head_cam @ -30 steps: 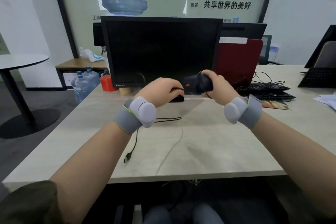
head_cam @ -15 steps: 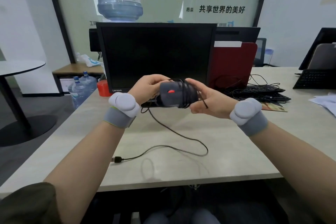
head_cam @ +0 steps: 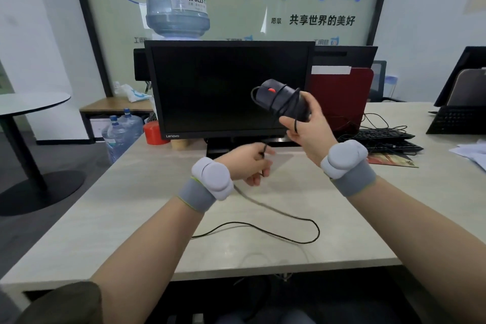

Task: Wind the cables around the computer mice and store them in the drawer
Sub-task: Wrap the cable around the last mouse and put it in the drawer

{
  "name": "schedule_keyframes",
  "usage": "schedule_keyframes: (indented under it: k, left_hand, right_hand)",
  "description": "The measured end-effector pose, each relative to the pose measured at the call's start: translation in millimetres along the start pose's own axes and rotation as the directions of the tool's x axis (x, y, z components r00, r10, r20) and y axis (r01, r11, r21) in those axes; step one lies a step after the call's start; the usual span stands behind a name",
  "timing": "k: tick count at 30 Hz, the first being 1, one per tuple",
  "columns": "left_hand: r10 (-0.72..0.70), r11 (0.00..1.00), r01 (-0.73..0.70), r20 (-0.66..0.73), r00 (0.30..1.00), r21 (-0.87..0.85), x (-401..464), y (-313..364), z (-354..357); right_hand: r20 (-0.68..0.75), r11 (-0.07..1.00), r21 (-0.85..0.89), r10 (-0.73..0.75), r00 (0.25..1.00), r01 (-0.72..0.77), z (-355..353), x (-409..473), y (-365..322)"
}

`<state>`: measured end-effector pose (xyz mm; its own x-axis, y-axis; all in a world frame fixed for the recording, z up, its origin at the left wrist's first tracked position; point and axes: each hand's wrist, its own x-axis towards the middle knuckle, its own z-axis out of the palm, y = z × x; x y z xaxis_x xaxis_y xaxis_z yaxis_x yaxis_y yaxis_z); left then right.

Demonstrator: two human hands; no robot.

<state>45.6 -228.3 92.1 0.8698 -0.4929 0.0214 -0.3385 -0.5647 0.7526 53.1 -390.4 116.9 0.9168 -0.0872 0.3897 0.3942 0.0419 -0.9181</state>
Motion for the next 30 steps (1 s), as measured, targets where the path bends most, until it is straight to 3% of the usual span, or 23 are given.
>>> schedule_keyframes:
  k: [3, 6, 8, 10, 16, 21, 26, 28, 30]
  left_hand:
    - [0.01, 0.996, -0.013, 0.032, 0.999, 0.085, -8, 5, 4]
    - [0.076, 0.943, -0.04, -0.097, 0.992, 0.331, -9, 17, -3]
    - [0.173, 0.855, -0.029, -0.232, 0.957, 0.519, -10, 23, -10]
    - [0.283, 0.763, 0.007, -0.343, 0.896, 0.646, -10, 26, -17]
    - [0.436, 0.677, 0.011, -0.412, 0.8, 0.736, -10, 27, -32]
    - [0.375, 0.745, -0.004, -0.413, 0.83, 0.667, -10, 22, -42]
    - [0.263, 0.949, -0.217, -0.193, 0.945, 0.231, -8, 19, -48]
    - [0.248, 0.965, -0.256, -0.136, 0.959, -0.047, -8, 16, -46]
    - [0.232, 0.914, -0.265, -0.14, 0.963, -0.306, -7, 13, -41]
  right_hand:
    - [-0.058, 0.895, -0.423, -0.184, 0.981, 0.143, -13, 9, -3]
    - [0.081, 0.608, -0.768, -0.219, 0.972, 0.2, -21, 8, 5]
    - [0.214, 0.412, -0.861, -0.239, 0.947, 0.298, -24, 4, 12]
    - [0.332, 0.335, -0.856, -0.228, 0.915, 0.394, -29, 1, 15]
    - [0.511, 0.488, -0.758, 0.033, 0.859, 0.432, -33, -1, 8]
    - [0.609, 0.75, -0.604, 0.217, 0.763, 0.269, -41, -5, -8]
    - [0.712, 0.92, -0.391, 0.315, 0.627, -0.019, -48, -8, -13]
    - [0.726, 0.946, -0.3, 0.311, 0.613, -0.124, -50, -10, -12]
    - [0.713, 0.958, -0.219, 0.285, 0.64, -0.183, -51, -12, -11]
